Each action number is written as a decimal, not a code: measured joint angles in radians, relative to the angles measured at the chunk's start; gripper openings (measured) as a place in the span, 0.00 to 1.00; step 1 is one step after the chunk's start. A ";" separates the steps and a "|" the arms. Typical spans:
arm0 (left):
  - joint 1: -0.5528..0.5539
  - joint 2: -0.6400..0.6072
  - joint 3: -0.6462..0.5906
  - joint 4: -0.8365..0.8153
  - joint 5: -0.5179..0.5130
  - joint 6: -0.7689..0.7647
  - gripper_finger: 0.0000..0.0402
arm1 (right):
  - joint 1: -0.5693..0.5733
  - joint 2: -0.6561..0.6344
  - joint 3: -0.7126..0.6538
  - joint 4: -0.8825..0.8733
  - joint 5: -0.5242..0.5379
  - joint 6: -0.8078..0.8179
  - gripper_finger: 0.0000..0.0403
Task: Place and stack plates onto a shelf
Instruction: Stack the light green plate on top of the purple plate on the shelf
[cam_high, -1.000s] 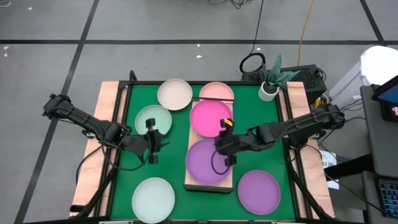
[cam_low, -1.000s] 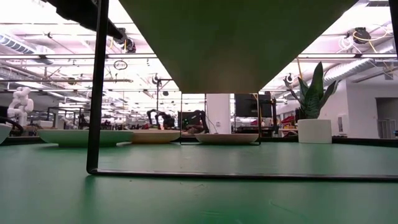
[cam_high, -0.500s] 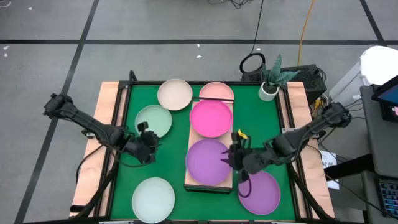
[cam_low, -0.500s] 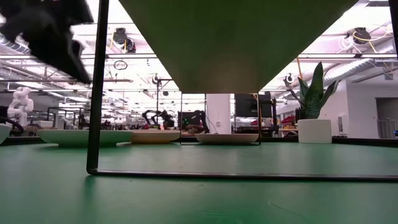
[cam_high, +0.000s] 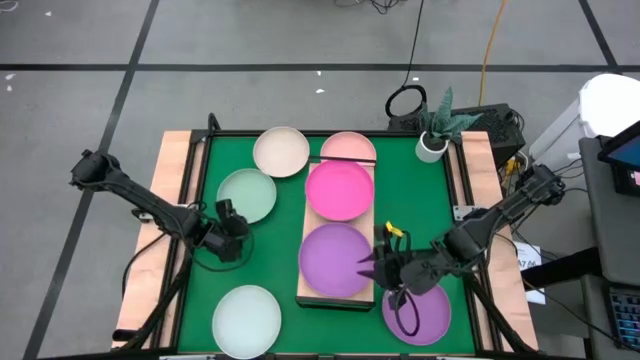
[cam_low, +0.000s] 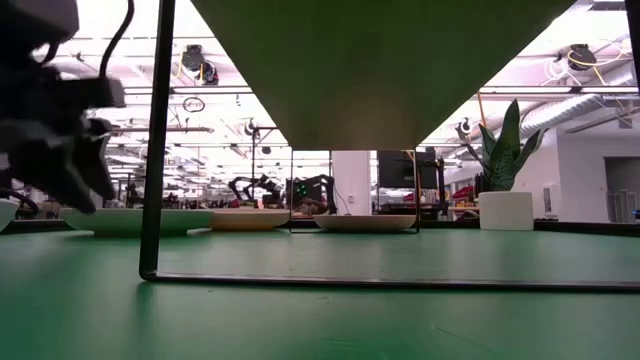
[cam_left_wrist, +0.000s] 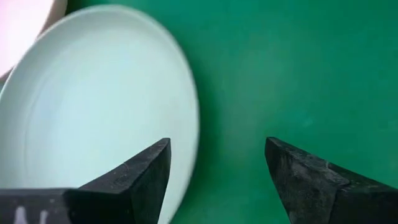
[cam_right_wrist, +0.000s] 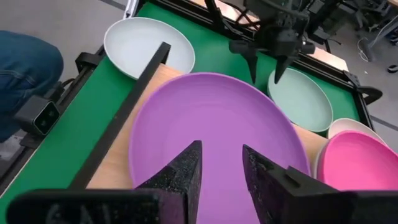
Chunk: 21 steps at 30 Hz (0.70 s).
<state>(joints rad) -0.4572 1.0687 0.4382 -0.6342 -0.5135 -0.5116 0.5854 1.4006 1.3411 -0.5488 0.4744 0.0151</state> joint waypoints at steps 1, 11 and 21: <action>0.000 0.000 -0.014 0.000 -0.008 0.000 0.66 | 0.001 0.000 0.000 0.000 0.000 0.000 0.25; 0.013 0.001 -0.092 0.045 -0.064 -0.023 0.55 | 0.000 0.000 0.000 0.000 0.001 0.007 0.25; 0.041 0.011 -0.092 0.068 -0.063 0.067 0.09 | 0.000 0.000 0.000 0.014 0.001 0.007 0.25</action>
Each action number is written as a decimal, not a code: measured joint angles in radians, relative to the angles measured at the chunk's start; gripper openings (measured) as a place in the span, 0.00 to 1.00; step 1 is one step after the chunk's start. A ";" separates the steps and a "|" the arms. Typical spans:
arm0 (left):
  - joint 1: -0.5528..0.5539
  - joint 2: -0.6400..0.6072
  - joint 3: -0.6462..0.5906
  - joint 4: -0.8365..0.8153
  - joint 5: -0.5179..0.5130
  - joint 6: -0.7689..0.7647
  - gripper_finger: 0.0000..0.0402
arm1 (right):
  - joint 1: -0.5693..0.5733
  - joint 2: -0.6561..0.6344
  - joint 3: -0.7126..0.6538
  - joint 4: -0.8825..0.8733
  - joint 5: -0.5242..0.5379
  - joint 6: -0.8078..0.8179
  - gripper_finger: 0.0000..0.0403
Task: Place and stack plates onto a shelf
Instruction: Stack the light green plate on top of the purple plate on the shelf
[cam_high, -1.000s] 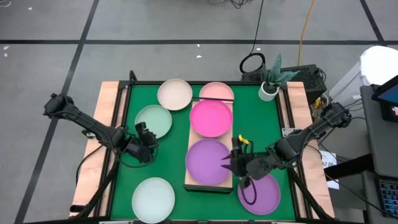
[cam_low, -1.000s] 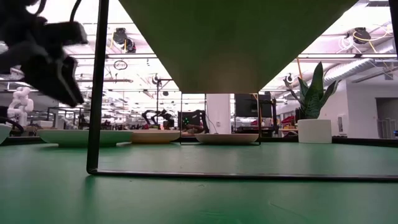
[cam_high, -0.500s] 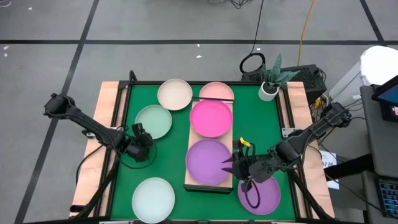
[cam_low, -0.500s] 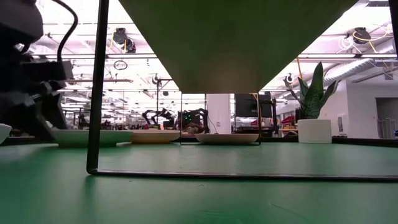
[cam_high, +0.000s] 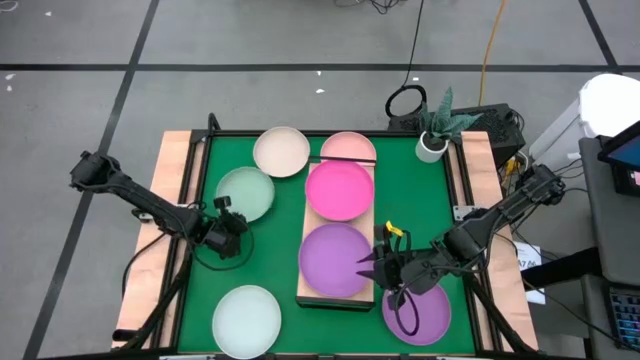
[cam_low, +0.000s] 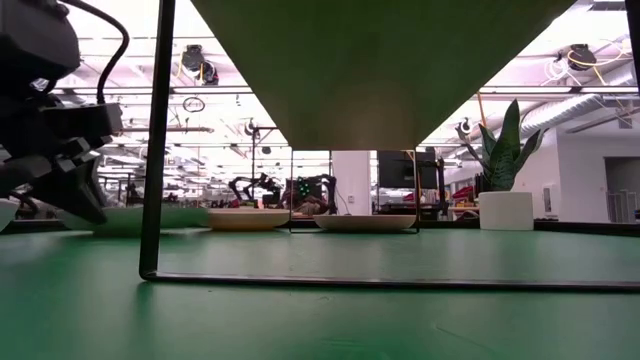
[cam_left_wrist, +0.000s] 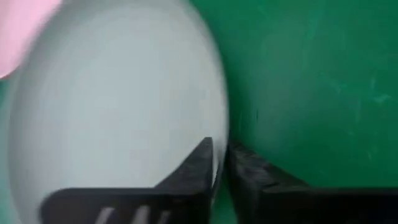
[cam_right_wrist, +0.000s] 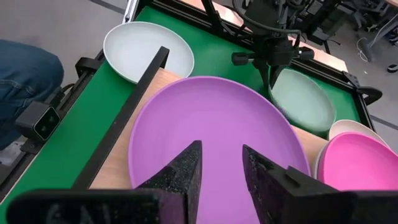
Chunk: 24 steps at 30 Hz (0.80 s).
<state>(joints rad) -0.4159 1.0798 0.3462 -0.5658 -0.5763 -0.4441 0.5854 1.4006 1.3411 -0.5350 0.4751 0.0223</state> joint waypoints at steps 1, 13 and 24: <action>0.001 0.000 0.000 0.004 -0.001 0.000 0.05 | 0.000 0.000 0.000 0.000 0.000 0.000 0.25; 0.000 0.000 0.138 -0.043 -0.015 0.084 0.02 | 0.005 0.000 0.000 -0.018 0.000 0.000 0.25; -0.010 0.000 0.403 -0.233 -0.016 0.210 0.02 | 0.006 0.000 0.000 -0.068 -0.001 0.035 0.25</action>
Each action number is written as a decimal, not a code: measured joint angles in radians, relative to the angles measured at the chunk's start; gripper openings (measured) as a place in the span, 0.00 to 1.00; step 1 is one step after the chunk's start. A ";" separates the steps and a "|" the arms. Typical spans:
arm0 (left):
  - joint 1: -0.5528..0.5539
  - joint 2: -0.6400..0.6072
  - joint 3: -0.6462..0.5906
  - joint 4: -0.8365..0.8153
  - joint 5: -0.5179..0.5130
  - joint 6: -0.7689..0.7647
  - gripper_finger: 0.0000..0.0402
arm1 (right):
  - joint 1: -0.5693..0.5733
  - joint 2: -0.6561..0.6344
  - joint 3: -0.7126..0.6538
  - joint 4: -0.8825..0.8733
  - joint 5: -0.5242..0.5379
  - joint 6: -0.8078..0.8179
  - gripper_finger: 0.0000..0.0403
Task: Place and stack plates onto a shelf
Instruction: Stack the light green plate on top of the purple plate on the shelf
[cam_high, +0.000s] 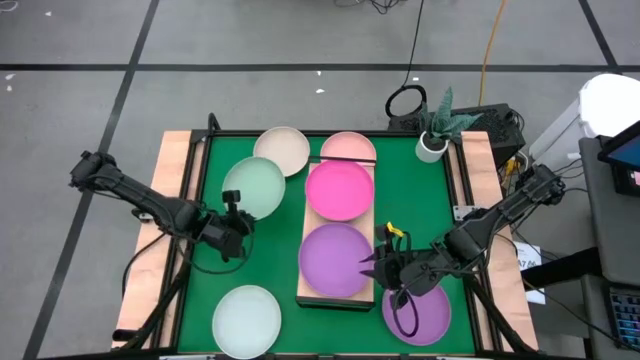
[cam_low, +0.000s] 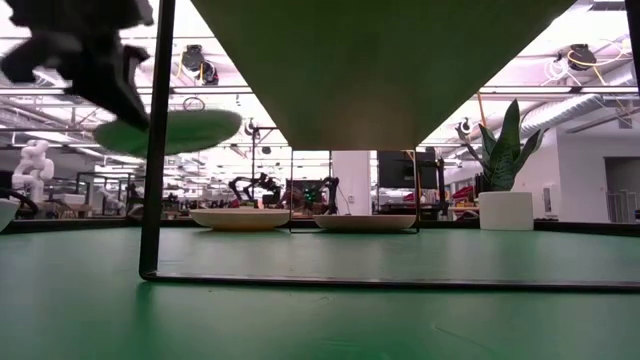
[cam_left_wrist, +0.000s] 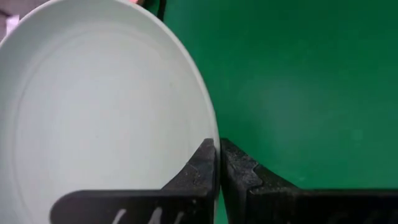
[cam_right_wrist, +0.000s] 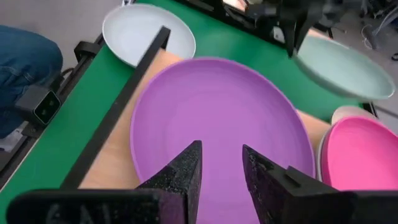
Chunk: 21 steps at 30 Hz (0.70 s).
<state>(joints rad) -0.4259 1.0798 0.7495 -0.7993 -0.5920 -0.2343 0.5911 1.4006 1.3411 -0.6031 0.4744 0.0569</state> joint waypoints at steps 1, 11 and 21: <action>-0.004 0.000 0.020 -0.003 0.007 0.015 0.02 | 0.000 0.000 0.000 -0.012 0.000 0.009 0.25; -0.044 0.001 0.195 -0.014 0.066 0.129 0.02 | 0.008 -0.017 0.000 -0.102 -0.002 0.095 0.25; -0.048 0.164 0.429 -0.073 0.188 0.242 0.02 | 0.088 -0.085 0.000 -0.114 0.080 0.141 0.25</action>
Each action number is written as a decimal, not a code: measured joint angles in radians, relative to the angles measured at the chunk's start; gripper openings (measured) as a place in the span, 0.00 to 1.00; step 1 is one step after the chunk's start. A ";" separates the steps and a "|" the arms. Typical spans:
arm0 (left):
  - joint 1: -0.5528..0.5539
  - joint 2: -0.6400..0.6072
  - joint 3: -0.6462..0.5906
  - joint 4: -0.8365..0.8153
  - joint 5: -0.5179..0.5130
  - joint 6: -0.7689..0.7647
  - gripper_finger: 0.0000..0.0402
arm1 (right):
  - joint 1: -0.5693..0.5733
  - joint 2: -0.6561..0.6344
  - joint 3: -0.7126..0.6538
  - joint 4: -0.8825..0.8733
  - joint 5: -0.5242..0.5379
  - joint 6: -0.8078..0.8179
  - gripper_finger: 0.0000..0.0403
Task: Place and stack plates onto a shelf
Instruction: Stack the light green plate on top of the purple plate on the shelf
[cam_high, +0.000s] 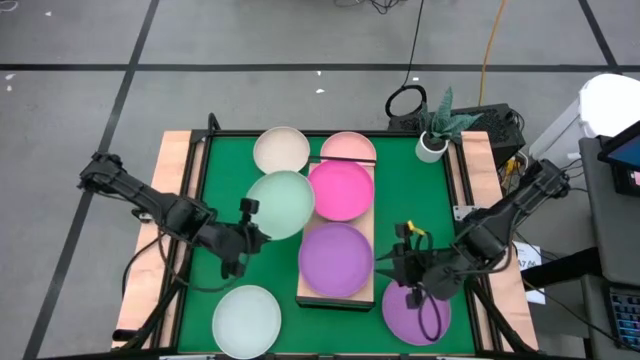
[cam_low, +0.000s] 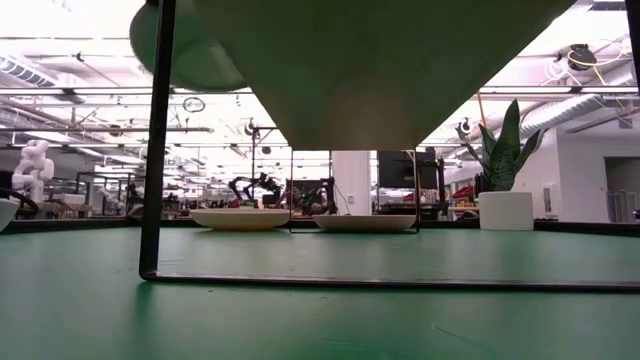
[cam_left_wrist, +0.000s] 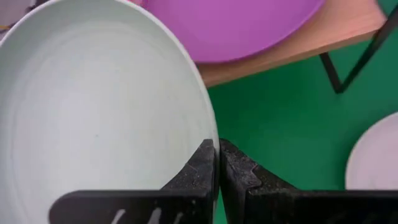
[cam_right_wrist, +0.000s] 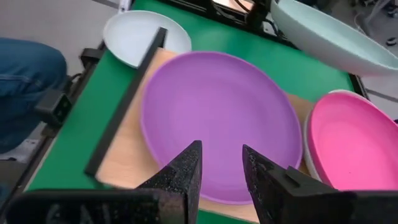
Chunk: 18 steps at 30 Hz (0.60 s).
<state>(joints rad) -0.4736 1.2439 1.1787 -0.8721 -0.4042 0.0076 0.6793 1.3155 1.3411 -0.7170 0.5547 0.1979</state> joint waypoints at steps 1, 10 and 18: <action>0.000 0.027 0.032 -0.015 0.007 0.004 0.02 | 0.009 -0.003 0.000 0.000 0.000 0.000 0.25; -0.023 0.253 0.262 -0.071 0.075 0.102 0.03 | 0.080 -0.015 0.000 -0.012 0.060 0.000 0.25; -0.053 0.381 0.392 -0.073 0.078 0.224 0.04 | 0.114 -0.018 0.000 -0.051 0.103 0.058 0.25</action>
<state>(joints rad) -0.5267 1.6253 1.5703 -0.9455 -0.3259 0.2311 0.7935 1.2972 1.3411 -0.7685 0.6579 0.2563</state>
